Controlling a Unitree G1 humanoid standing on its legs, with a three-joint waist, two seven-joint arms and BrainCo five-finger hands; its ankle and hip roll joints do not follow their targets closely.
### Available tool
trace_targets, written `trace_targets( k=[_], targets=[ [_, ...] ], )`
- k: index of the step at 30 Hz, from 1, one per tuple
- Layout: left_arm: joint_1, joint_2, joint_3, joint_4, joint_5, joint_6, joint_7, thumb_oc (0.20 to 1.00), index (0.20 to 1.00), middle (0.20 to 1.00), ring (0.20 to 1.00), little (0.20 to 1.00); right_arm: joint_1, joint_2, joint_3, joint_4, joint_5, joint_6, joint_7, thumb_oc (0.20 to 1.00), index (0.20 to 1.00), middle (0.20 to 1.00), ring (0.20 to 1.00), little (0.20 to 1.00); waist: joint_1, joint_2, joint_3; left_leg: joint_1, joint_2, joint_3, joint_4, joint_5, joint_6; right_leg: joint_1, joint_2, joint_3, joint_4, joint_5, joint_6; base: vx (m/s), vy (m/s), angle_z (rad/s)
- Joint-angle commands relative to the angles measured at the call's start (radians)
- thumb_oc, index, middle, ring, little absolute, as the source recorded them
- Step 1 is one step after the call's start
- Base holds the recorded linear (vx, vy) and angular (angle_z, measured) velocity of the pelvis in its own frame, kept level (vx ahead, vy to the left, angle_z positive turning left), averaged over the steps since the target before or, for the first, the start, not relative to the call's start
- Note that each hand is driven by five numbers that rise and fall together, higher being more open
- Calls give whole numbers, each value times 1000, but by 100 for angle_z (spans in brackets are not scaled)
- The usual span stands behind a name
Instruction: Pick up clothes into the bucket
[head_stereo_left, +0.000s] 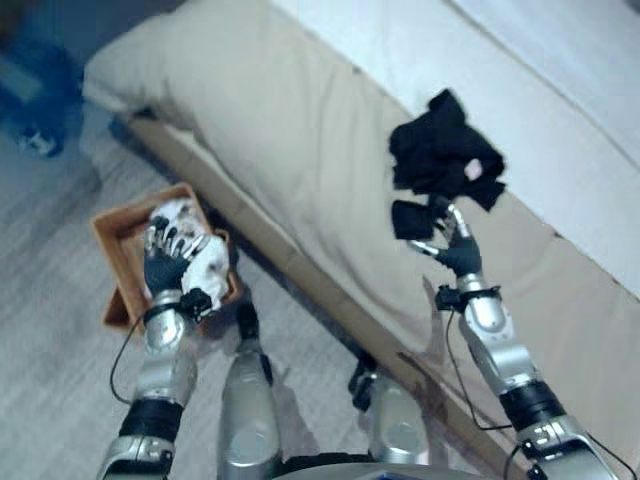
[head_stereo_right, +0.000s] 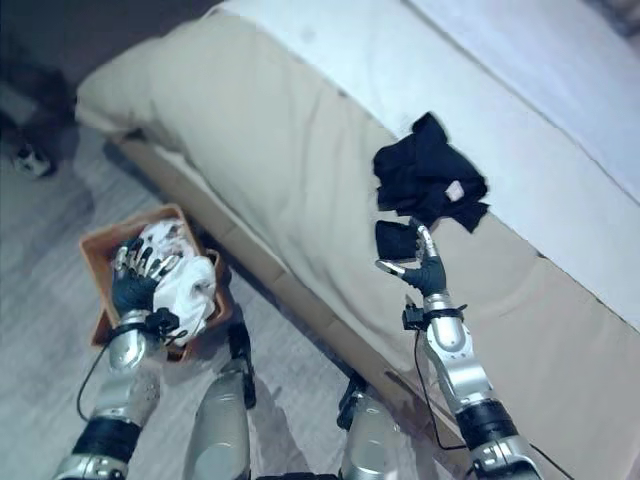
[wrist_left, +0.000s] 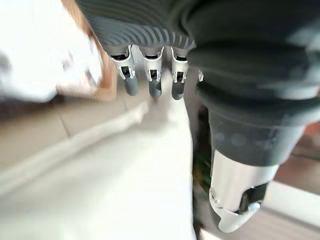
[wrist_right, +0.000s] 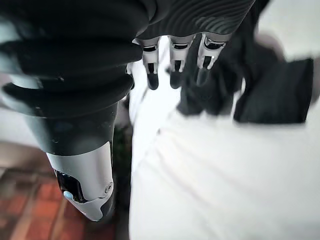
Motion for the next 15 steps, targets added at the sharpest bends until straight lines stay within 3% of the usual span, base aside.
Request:
trace_targets(
  k=[1,4,5,12,13,14,15],
  targets=[
    [13,-19,-26,-62,-29,-34,-86,1000,1000,1000,1000,1000,-33,-3,-15,-18,-38,-3,11,1000,1000,1000,1000,1000,-36,10,-94,99,-16,-11,-2,-97,28,-27,-28,-10,-19,120,59,99,-59,-31],
    [38,-29,-39,-68,-22,-22,-101,1000,1000,1000,1000,1000,-33,-9,-15,-10,-67,15,12,1000,1000,1000,1000,1000,-48,14,-118,134,-11,0,-18,-91,21,-1,-10,7,-40,99,52,68,-88,-25],
    [50,-39,-48,-75,-28,-14,-107,1000,1000,1000,1000,1000,-39,-16,-17,-9,-89,22,8,1000,1000,1000,1000,1000,-56,10,-129,143,-11,19,-22,-71,28,2,-9,5,-50,105,35,30,-126,-19],
    [120,-59,-90,-95,-37,26,-169,1000,1000,1000,1000,1000,-34,-49,-29,5,-137,47,4,1000,1000,1000,1000,1000,-91,38,-192,218,49,31,-24,-62,0,34,55,75,-34,27,-6,97,-171,-15],
    [126,-59,-89,-98,-43,28,-173,1000,1000,1000,1000,1000,-40,-57,-23,2,-146,46,2,1000,1000,1000,1000,1000,-92,40,-197,213,63,24,2,-63,-4,37,71,90,-33,8,-19,83,-210,-20],
    [143,-58,-92,-121,-61,30,-183,1000,1000,1000,1000,1000,-63,-74,-9,7,-151,45,1,1000,1000,1000,1000,1000,-73,42,-193,191,81,-44,115,-30,-9,50,107,131,-29,-20,-52,82,-212,-27],
    [143,-58,-92,-121,-61,30,-183,1000,1000,1000,1000,1000,-64,-74,-9,7,-151,45,1,1000,1000,1000,1000,1000,-73,44,-192,189,83,-45,119,-32,-10,50,109,130,-29,-20,-53,96,-266,-40]
  ],
)
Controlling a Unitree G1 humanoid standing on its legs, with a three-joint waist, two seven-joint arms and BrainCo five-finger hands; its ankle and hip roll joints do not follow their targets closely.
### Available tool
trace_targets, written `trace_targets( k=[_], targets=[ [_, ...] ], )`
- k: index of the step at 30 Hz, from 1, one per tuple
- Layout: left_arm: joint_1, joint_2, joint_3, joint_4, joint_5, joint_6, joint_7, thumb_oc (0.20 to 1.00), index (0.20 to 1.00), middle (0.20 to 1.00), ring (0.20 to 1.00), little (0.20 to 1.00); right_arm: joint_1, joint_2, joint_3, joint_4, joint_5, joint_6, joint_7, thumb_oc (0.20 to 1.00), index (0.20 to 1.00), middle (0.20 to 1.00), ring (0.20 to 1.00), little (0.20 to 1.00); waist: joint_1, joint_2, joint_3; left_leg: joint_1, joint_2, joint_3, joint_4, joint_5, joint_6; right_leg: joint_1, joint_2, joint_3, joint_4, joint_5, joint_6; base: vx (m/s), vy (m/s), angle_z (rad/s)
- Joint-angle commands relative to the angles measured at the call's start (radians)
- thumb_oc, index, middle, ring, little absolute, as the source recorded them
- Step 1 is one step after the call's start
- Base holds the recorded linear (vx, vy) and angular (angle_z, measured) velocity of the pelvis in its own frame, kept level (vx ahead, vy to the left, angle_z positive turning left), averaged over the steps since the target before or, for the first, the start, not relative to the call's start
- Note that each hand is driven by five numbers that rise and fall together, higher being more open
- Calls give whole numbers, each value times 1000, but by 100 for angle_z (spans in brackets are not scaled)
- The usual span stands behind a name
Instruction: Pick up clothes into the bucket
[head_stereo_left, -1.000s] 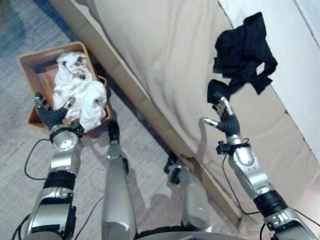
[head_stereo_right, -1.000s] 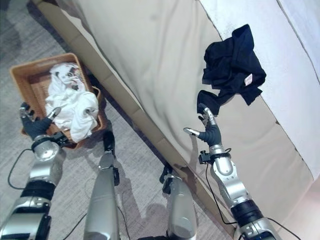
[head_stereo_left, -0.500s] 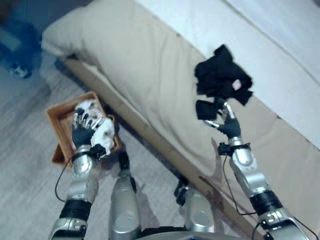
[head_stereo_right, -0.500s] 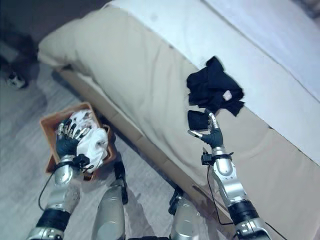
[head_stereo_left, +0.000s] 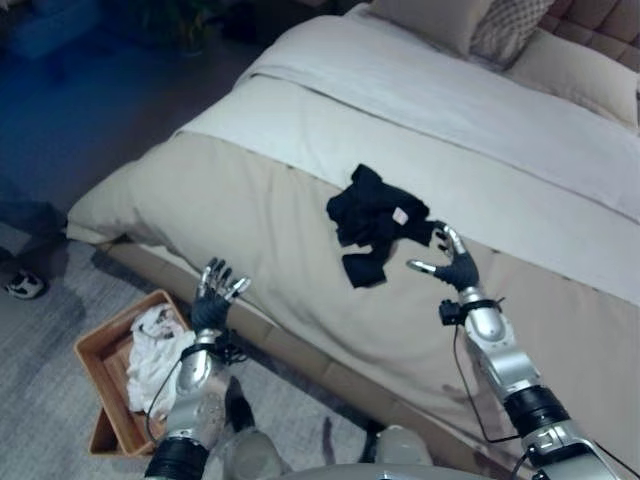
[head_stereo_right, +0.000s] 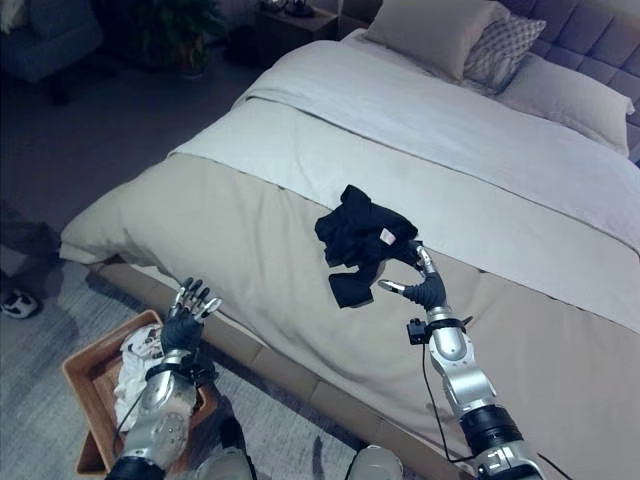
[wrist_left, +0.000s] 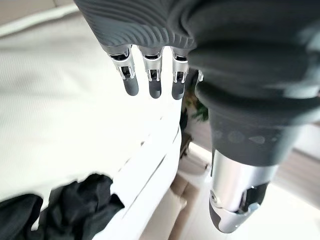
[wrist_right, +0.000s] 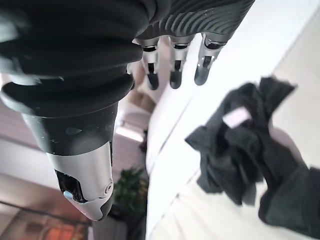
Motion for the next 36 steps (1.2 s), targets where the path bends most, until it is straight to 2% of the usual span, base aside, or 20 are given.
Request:
trace_targets(
  k=[1,2,3,6,8,10,13,16,17,18,20,21,22,25,26,28,30,31,34,36],
  targets=[
    [-7,45,-6,-110,-47,-21,-48,1000,1000,1000,1000,1000,-141,-28,17,-13,-24,-34,-13,1000,1000,1000,1000,1000,58,-23,43,-60,16,-243,322,7,-13,4,74,60,-37,23,-62,38,-140,-41],
    [-7,45,-6,-110,-47,-21,-48,1000,1000,1000,1000,1000,-141,-28,17,-13,-24,-34,-13,1000,1000,1000,1000,1000,57,-23,42,-61,16,-244,321,7,-13,4,74,60,-37,23,-62,111,-177,-56],
    [5,37,-11,-117,-55,-10,-38,1000,1000,1000,1000,1000,-165,-20,25,4,-13,-31,-23,1000,1000,1000,1000,1000,82,-23,44,-96,-30,-324,308,-14,-10,25,81,87,-49,14,-58,120,-27,-47],
    [20,37,-3,-111,-49,-9,-29,1000,1000,1000,1000,1000,-186,-18,36,25,2,-32,-28,1000,1000,1000,1000,1000,88,-15,33,-115,-43,-350,180,-22,-8,37,84,104,-62,9,-43,141,39,-50],
    [47,35,3,-104,-36,-14,-25,1000,1000,1000,1000,1000,-204,-21,56,32,3,-34,-21,1000,1000,1000,1000,1000,111,18,32,-153,-82,-415,51,29,-23,55,97,142,-73,-1,-28,243,166,-43],
    [73,30,13,-108,-25,-12,-29,1000,1000,1000,1000,1000,-196,-23,46,29,2,-33,-15,1000,1000,1000,1000,1000,117,33,31,-167,-99,-430,51,38,-34,77,90,157,-76,-11,-21,167,106,-71],
    [99,24,24,-103,-35,-7,-44,1000,1000,1000,1000,1000,-183,-22,36,21,-15,-27,-1,1000,1000,1000,1000,1000,116,40,17,-139,-105,-406,39,9,-17,95,71,158,-80,-13,-8,196,148,-37],
    [123,44,35,-127,-42,-6,-59,1000,1000,1000,1000,1000,-182,-20,24,26,-31,-21,0,1000,1000,1000,1000,1000,133,38,17,-127,-134,-368,49,-24,15,86,17,169,-55,0,18,183,209,-24],
    [121,62,40,-146,-36,-12,-55,1000,1000,1000,1000,1000,-218,-18,29,52,-44,-15,-10,1000,1000,1000,1000,1000,145,40,32,-128,-144,-341,64,-54,36,52,-20,168,4,6,31,76,183,-16],
    [117,70,39,-148,-32,-16,-51,1000,1000,1000,1000,1000,-242,-13,34,69,-46,-12,-16,1000,1000,1000,1000,1000,152,39,41,-130,-157,-331,75,-69,51,30,-37,174,43,20,40,107,226,-32],
    [112,74,38,-138,-30,-16,-43,1000,1000,1000,1000,1000,-273,1,43,89,-44,-7,-27,1000,1000,1000,1000,1000,153,37,55,-115,-188,-319,78,-87,85,-21,-60,203,139,106,48,82,135,-43],
    [112,74,39,-138,-29,-17,-43,1000,1000,1000,1000,1000,-274,2,44,90,-44,-7,-27,1000,1000,1000,1000,1000,154,36,56,-115,-190,-317,78,-87,87,-24,-62,206,141,106,50,68,137,-21],
    [112,83,34,-153,-24,-15,-41,1000,1000,1000,1000,1000,-299,9,50,88,-40,-6,-36,1000,1000,1000,1000,1000,141,49,78,-102,-200,-316,70,-87,108,-77,-64,232,224,170,47,31,84,-11],
    [105,82,24,-148,-15,-15,-41,1000,1000,1000,1000,1000,-310,19,53,87,-27,-3,-30,1000,1000,1000,1000,1000,127,53,88,-82,-206,-317,45,-97,116,-120,-62,234,208,167,41,89,55,-15],
    [105,82,24,-148,-15,-16,-42,1000,1000,1000,1000,1000,-310,19,53,87,-26,-3,-30,1000,1000,1000,1000,1000,127,53,89,-81,-205,-317,44,-98,116,-119,-61,233,208,167,40,132,-41,-7],
    [87,76,12,-134,-36,-24,-48,1000,1000,1000,1000,1000,-314,1,65,80,-20,-8,-24,1000,1000,1000,1000,1000,99,51,99,-72,-206,-338,20,-106,99,-176,-10,275,49,127,36,145,-111,-11],
    [87,72,8,-131,-38,-25,-50,1000,1000,1000,1000,1000,-311,-2,66,77,-21,-10,-24,1000,1000,1000,1000,1000,90,52,101,-61,-203,-347,16,-116,93,-182,6,283,-15,134,38,196,-127,-3],
    [79,67,4,-122,-37,-25,-51,1000,1000,1000,1000,1000,-299,-9,61,65,-27,-13,-27,1000,1000,1000,1000,1000,74,45,104,-35,-197,-357,13,-131,78,-212,7,274,-98,172,45,263,-198,5],
    [55,46,-12,-96,-31,-19,-60,1000,1000,1000,1000,1000,-261,-16,43,47,-42,-19,-35,1000,1000,1000,1000,1000,57,26,99,-15,-196,-392,47,-169,50,-184,20,283,-158,191,42,249,-268,44],
    [39,37,-21,-102,-38,-21,-59,1000,1000,1000,1000,1000,-246,-21,31,54,-26,-25,-47,1000,1000,1000,1000,1000,58,31,94,-36,-189,-415,81,-169,31,-167,28,261,-152,191,33,75,-185,29]
  ],
)
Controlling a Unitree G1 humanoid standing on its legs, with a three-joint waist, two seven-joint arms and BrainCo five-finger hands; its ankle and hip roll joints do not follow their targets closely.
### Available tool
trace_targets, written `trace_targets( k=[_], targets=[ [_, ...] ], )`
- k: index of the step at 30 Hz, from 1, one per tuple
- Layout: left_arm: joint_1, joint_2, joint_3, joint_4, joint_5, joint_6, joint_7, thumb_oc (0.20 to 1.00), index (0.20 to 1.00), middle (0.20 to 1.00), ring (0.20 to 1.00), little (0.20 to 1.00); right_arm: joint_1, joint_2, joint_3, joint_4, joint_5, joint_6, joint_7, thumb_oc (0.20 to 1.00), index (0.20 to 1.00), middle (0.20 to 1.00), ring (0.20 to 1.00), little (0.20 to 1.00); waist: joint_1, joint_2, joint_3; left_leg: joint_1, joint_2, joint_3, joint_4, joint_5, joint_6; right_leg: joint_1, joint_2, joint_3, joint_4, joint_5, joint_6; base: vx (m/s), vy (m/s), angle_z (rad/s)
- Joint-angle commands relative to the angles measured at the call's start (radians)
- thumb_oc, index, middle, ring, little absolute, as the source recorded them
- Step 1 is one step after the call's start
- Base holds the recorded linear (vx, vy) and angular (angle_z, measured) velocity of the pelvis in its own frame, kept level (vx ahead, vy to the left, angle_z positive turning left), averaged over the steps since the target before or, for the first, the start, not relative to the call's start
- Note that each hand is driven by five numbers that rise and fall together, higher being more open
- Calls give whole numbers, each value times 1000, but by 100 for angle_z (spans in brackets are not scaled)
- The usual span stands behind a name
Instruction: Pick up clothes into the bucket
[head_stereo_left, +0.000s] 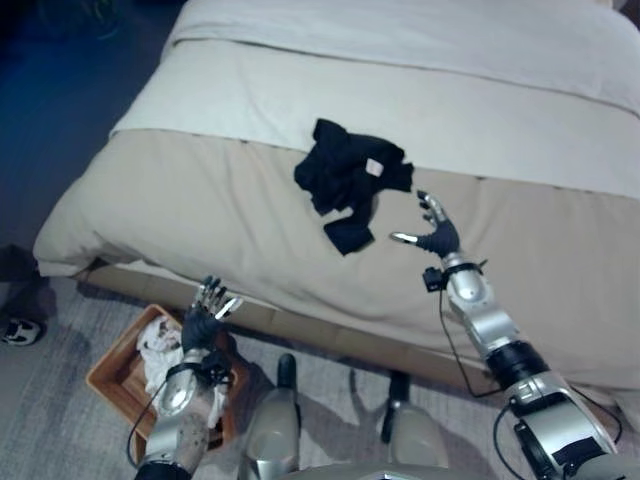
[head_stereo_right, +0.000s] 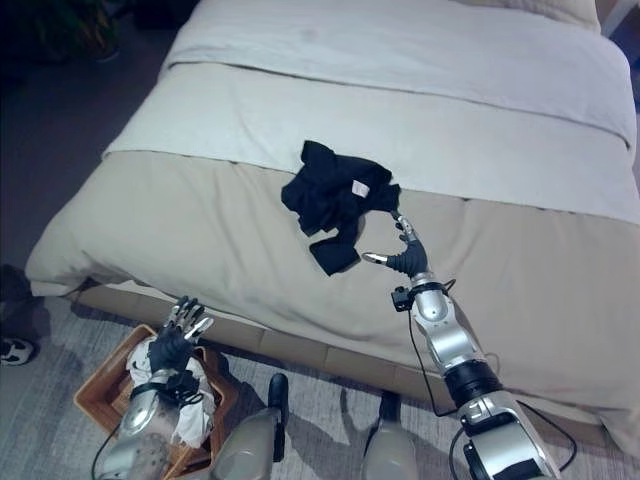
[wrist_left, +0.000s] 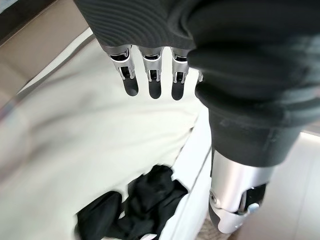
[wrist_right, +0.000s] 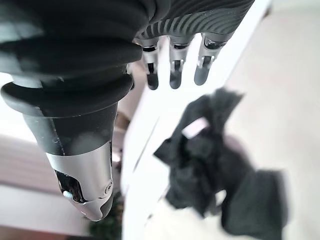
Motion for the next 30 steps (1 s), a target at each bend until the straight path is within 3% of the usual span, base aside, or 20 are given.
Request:
trace_targets(
  k=[1,3,4,5,6,8,12,18,24,30],
  targets=[
    [-25,35,-12,-81,-1,-49,-21,1000,1000,1000,1000,1000,-30,-12,-32,-67,3,-56,-33,1000,1000,1000,1000,1000,-2,-54,-32,51,-49,-54,133,-174,2,-73,-20,27,-133,178,17,156,-221,21],
    [-34,20,-36,-80,-9,-40,-29,1000,1000,1000,1000,1000,-11,-22,-49,-44,-1,-54,-52,1000,1000,1000,1000,1000,-2,-47,-33,-1,-16,-62,287,-139,-35,2,-9,-18,-145,143,-16,172,-202,42],
    [-34,20,-36,-81,-9,-40,-29,1000,1000,1000,1000,1000,-11,-22,-50,-45,-1,-54,-52,1000,1000,1000,1000,1000,-5,-45,-32,-6,-15,-66,295,-142,-36,3,-7,-21,-145,143,-16,33,-97,47],
    [-39,17,-39,-87,-10,-39,-24,1000,1000,1000,1000,1000,-8,-26,-54,-43,-1,-53,-56,1000,1000,1000,1000,1000,-1,-41,-20,-47,-12,-75,364,-104,-48,17,-11,-39,-140,135,-29,6,-34,56],
    [-38,13,-49,-90,-25,-30,-27,1000,1000,1000,1000,1000,-18,-39,-59,-22,-16,-43,-73,1000,1000,1000,1000,1000,3,-30,-13,-79,15,-49,303,-74,-51,38,-16,-73,-152,118,-29,47,-6,86],
    [-28,9,-57,-82,-18,-30,-15,1000,1000,1000,1000,1000,-29,-45,-52,-2,-18,-41,-85,1000,1000,1000,1000,1000,15,-19,-17,-84,17,-48,170,-58,-46,35,-8,-69,-156,116,-14,80,28,70],
    [-23,25,-68,-110,-24,-34,-15,1000,1000,1000,1000,1000,-93,-62,-45,32,-33,-28,-102,1000,1000,1000,1000,1000,6,5,-3,-65,15,5,96,-50,-24,-33,-29,-55,-114,121,-8,-22,76,4],
    [-44,55,-66,-135,-30,-55,3,1000,1000,1000,1000,1000,-242,-91,-8,90,-87,-9,-140,1000,1000,1000,1000,1000,23,4,67,-108,6,39,103,-60,-10,-152,-62,-22,-52,138,4,-109,76,-14],
    [-78,103,-71,-162,3,-74,26,1000,1000,1000,1000,1000,-457,-187,31,181,-171,18,-209,1000,1000,1000,1000,1000,28,-7,157,-205,8,42,151,-62,-14,-257,-94,-26,5,149,15,-71,9,-7],
    [-82,117,-99,-176,20,-78,37,1000,1000,1000,1000,1000,-589,-263,69,270,-204,34,-259,1000,1000,1000,1000,1000,31,0,157,-332,7,22,187,-58,-20,-375,-105,-32,54,141,13,-22,-17,9]
  ],
)
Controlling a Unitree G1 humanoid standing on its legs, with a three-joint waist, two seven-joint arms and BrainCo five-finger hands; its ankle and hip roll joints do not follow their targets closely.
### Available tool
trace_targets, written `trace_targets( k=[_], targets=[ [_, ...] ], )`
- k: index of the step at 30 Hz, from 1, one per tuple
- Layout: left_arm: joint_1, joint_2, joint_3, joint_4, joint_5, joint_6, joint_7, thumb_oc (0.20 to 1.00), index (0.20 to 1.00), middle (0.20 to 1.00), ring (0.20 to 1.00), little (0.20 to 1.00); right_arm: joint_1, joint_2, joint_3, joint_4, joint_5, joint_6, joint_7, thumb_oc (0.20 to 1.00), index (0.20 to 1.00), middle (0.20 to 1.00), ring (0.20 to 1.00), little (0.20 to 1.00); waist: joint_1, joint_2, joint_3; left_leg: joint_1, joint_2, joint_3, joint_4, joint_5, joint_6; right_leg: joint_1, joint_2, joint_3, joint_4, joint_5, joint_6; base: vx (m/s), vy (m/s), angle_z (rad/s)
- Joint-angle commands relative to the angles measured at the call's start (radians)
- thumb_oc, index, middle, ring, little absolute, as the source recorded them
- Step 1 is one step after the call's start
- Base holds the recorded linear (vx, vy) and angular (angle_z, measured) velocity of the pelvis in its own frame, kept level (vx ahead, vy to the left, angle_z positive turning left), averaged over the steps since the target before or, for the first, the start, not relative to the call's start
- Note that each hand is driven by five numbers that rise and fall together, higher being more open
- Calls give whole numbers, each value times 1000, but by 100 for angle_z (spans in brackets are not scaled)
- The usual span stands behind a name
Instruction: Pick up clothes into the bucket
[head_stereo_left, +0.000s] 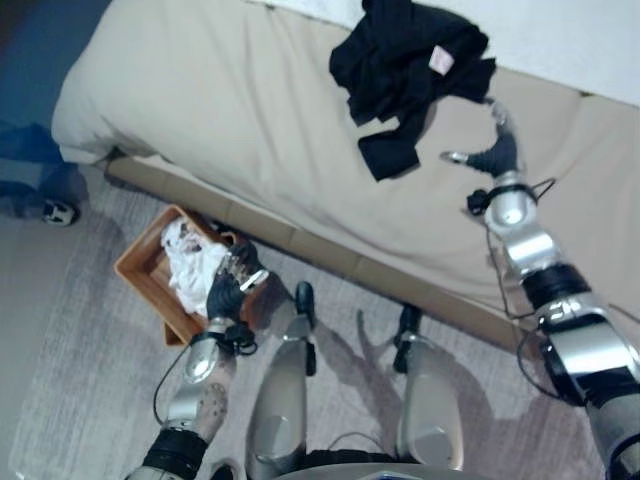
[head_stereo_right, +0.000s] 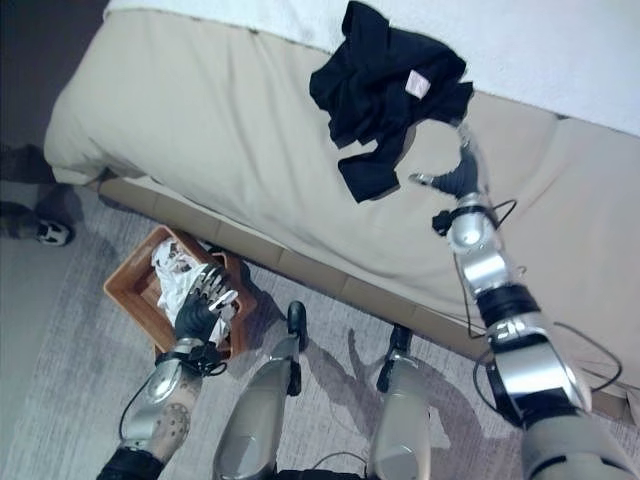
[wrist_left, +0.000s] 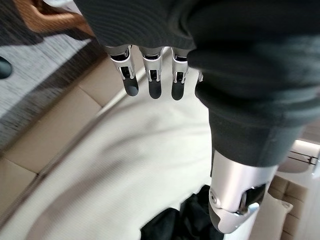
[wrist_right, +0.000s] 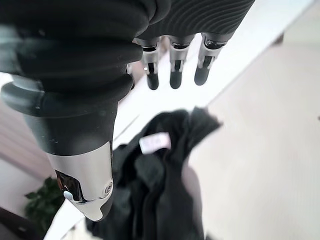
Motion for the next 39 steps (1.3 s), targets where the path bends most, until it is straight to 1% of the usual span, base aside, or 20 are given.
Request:
trace_targets(
  k=[1,7,8,14,16,18,20,25,30,32,33,36,37,38,39],
  targets=[
    [31,46,-1,-127,25,-56,8,1000,1000,1000,1000,1000,-126,-74,55,20,-56,-12,-59,1000,1000,1000,1000,1000,4,-44,-4,-48,50,-47,127,-110,-40,-17,-35,8,-162,170,55,-14,-12,7],
    [29,46,-23,-137,29,-63,26,1000,1000,1000,1000,1000,-248,-164,144,99,-99,3,-83,1000,1000,1000,1000,1000,17,-27,-4,-142,57,-66,114,-87,-55,-124,-39,-10,-114,157,57,-3,-41,12],
    [29,46,-28,-144,31,-67,30,1000,1000,1000,1000,1000,-282,-184,177,99,-126,11,-86,1000,1000,1000,1000,1000,21,-24,-4,-173,59,-75,111,-78,-60,-159,-39,-9,-99,153,57,5,-40,14],
    [21,46,-35,-166,34,-75,42,1000,1000,1000,1000,1000,-350,-225,242,131,-174,23,-94,1000,1000,1000,1000,1000,32,-18,-4,-251,50,-99,131,-74,-62,-234,-46,-19,-47,132,54,17,-55,9],
    [14,47,-37,-179,35,-77,51,1000,1000,1000,1000,1000,-384,-242,289,149,-212,35,-88,1000,1000,1000,1000,1000,40,-15,-4,-283,43,-114,137,-70,-66,-263,-55,-31,-21,121,53,25,-53,23],
    [10,48,-37,-187,35,-78,53,1000,1000,1000,1000,1000,-398,-243,306,162,-222,37,-88,1000,1000,1000,1000,1000,41,-13,-4,-295,40,-120,139,-68,-66,-273,-57,-33,-10,117,53,19,-32,21],
    [2,50,-32,-201,29,-82,58,1000,1000,1000,1000,1000,-438,-250,353,199,-250,47,-82,1000,1000,1000,1000,1000,51,-10,-4,-318,36,-133,139,-62,-69,-294,-62,-42,9,106,50,16,-40,18],
    [-1,53,-20,-212,19,-91,65,1000,1000,1000,1000,1000,-492,-251,419,242,-286,58,-70,1000,1000,1000,1000,1000,66,-10,-4,-350,26,-153,145,-56,-74,-316,-73,-59,39,93,49,12,-49,12],
    [0,52,-16,-225,9,-99,75,1000,1000,1000,1000,1000,-548,-228,476,317,-282,60,-52,1000,1000,1000,1000,1000,91,-5,-4,-392,14,-182,153,-49,-78,-345,-85,-82,72,74,44,13,-53,19],
    [0,52,-16,-225,9,-99,75,1000,1000,1000,1000,1000,-550,-228,477,318,-281,60,-52,1000,1000,1000,1000,1000,90,-5,-4,-392,14,-182,153,-49,-78,-345,-85,-82,73,74,44,39,-35,9],
    [7,53,-17,-217,6,-99,81,1000,1000,1000,1000,1000,-560,-207,491,374,-266,67,-40,1000,1000,1000,1000,1000,99,-5,-4,-384,15,-188,158,-77,-84,-342,-89,-80,101,36,56,71,-46,14],
    [3,51,-20,-220,6,-94,86,1000,1000,1000,1000,1000,-564,-187,490,422,-250,72,-26,1000,1000,1000,1000,1000,102,-3,-4,-388,13,-190,153,-73,-84,-346,-90,-87,102,35,56,30,-23,18],
    [1,50,-23,-216,9,-90,89,1000,1000,1000,1000,1000,-565,-173,498,463,-240,78,-7,824,824,824,824,824,108,0,-4,-393,13,-196,147,-68,-84,-350,-90,-92,101,34,56,0,0,0],
    [0,50,-24,-214,10,-87,89,1000,1000,1000,1000,1000,-567,-168,504,480,-233,80,6,213,213,213,213,213,110,1,-4,-395,13,-198,145,-67,-84,-351,-90,-93,102,33,55,0,0,0],
    [-1,50,-25,-215,10,-84,88,1000,1000,1000,1000,1000,-568,-167,502,492,-222,81,15,200,200,200,200,200,111,4,-4,-396,12,-199,144,-66,-84,-354,-90,-94,103,32,55,0,0,0]
  ],
)
